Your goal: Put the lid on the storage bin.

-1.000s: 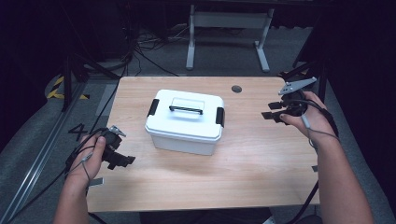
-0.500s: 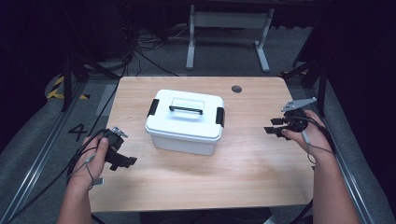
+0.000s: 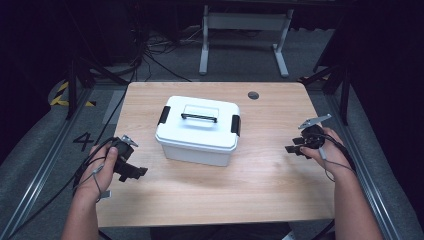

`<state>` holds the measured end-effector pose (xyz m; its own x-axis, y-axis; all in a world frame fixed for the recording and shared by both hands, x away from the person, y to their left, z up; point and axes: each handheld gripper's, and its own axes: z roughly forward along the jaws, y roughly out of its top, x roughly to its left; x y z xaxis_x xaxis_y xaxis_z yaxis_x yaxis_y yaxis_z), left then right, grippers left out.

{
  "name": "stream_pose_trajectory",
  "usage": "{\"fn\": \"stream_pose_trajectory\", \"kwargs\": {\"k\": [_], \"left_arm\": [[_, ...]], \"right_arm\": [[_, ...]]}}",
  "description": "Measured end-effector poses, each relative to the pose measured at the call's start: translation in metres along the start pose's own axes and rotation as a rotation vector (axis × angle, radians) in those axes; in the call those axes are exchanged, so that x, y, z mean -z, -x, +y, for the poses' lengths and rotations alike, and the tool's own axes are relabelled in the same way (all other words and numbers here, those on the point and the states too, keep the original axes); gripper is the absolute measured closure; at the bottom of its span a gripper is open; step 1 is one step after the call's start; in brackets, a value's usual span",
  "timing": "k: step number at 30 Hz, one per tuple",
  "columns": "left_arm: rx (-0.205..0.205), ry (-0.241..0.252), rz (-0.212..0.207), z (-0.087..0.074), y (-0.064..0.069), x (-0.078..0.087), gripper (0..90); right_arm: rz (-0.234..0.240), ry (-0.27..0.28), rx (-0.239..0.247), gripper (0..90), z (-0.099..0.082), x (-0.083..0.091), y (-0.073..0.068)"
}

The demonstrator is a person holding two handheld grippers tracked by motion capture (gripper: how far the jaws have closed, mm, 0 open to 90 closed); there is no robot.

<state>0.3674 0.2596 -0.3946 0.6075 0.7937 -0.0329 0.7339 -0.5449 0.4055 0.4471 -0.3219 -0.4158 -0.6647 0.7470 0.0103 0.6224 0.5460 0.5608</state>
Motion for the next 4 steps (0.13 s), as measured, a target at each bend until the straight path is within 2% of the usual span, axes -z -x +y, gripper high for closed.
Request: {"fn": "stream_pose_trajectory", "kwargs": {"k": [3, 4], "left_arm": [[0.010, 0.014, 0.006, 0.0011, -0.0022, -0.0003, 17.1], [0.035, 0.034, 0.010, 0.0017, -0.0041, -0.0007, 16.7]], "right_arm": [[-0.005, 0.003, -0.009, 48.2, -0.0029, -0.0007, 0.0010], [-0.009, 0.010, -0.014, 47.8, -0.0039, -0.0007, 0.0010]]}}
